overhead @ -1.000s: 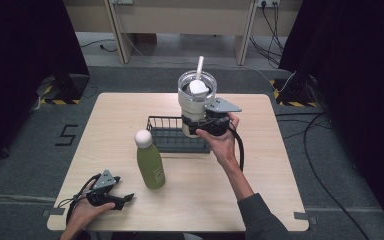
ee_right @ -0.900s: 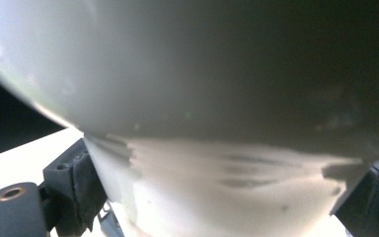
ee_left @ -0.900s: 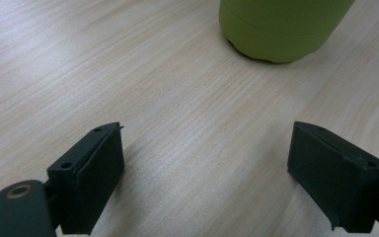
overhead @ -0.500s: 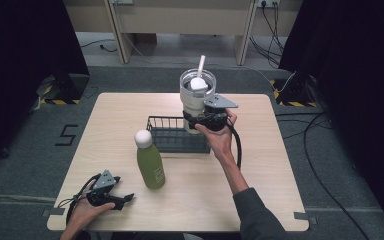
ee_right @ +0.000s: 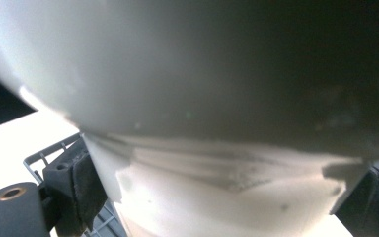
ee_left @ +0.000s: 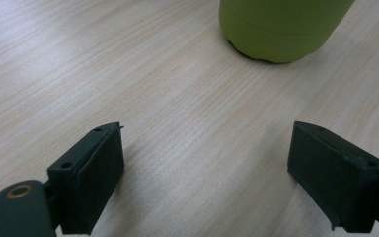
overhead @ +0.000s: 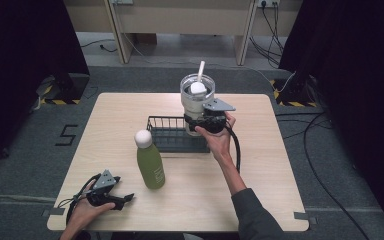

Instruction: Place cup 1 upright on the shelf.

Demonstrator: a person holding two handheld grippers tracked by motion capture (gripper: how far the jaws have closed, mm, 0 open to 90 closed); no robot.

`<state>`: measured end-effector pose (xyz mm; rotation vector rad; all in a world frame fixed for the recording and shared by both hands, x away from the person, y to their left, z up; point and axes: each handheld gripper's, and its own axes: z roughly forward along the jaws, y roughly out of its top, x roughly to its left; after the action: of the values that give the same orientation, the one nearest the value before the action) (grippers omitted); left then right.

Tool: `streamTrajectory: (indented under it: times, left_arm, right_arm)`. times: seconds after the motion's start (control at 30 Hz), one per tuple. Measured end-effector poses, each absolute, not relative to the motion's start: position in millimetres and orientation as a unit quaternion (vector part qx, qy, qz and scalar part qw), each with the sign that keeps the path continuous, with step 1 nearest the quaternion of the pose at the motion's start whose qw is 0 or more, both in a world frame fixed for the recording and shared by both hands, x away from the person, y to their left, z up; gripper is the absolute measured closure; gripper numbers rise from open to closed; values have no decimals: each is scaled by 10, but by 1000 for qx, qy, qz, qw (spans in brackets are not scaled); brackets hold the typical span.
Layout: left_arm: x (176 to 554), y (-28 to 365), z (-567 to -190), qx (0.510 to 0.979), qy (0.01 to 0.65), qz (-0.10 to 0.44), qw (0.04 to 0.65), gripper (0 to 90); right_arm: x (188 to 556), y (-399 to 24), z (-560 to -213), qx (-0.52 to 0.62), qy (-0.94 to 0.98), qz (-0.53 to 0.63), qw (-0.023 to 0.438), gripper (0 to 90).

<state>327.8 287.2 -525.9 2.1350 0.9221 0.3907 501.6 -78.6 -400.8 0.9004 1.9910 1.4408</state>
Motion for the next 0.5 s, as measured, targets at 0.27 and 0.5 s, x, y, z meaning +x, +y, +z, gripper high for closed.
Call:
streamTrajectory:
  times: [0.27, 0.5]
  left_arm:
    - [3279, 2872, -5259, 837, 361, 153, 382, 133]
    - [3279, 2871, -5260, 836, 361, 154, 382, 133]
  right_arm:
    - [5018, -751, -4108, 330, 741, 525, 256, 106]
    - [5024, -743, -4259, 335, 744, 520, 251, 106]
